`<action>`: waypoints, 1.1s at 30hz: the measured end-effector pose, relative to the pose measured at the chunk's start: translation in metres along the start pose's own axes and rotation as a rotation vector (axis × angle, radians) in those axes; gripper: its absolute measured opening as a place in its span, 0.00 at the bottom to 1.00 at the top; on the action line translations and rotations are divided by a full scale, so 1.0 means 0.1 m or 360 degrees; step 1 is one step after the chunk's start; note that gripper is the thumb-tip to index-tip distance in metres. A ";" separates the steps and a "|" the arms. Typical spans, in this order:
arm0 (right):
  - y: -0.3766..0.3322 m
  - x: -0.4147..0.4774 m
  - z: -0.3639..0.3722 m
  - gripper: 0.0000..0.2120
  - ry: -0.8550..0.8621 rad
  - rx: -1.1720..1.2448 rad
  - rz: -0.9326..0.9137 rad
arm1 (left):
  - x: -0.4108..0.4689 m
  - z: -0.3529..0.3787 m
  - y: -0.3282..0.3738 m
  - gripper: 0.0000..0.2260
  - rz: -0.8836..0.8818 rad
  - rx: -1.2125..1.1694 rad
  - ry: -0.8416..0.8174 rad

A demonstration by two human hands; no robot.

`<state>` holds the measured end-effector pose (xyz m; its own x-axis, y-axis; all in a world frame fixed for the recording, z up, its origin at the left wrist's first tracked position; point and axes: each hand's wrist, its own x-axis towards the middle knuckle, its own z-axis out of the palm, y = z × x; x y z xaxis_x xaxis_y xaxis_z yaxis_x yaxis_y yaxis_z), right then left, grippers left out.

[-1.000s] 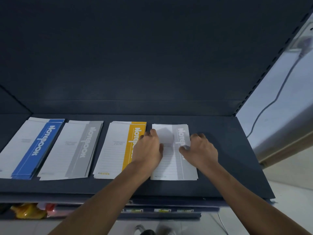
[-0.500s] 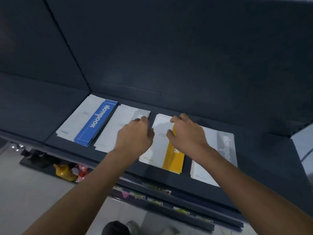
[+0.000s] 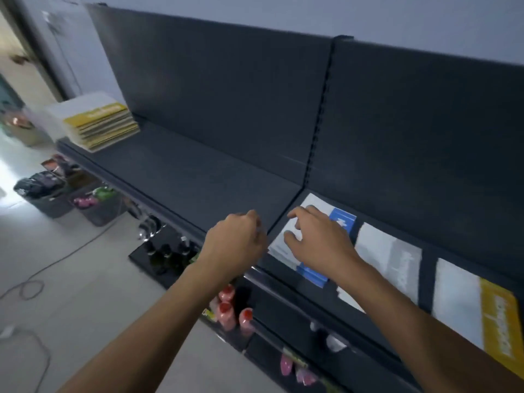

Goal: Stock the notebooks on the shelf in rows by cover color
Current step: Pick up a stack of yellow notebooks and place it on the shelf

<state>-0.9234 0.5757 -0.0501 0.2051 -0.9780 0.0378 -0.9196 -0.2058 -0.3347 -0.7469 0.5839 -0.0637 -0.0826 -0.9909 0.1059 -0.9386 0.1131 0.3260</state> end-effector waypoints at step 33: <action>-4.02 3.85 1.57 0.18 -0.0349 0.0126 -0.0412 | 1.68 -1.46 -5.16 0.09 -0.0369 -0.0069 0.0213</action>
<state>-0.4219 0.2872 -0.0486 0.5030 -0.8615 -0.0696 -0.8008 -0.4343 -0.4126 -0.2278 0.3700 -0.0769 0.1808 -0.9727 0.1457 -0.9117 -0.1101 0.3959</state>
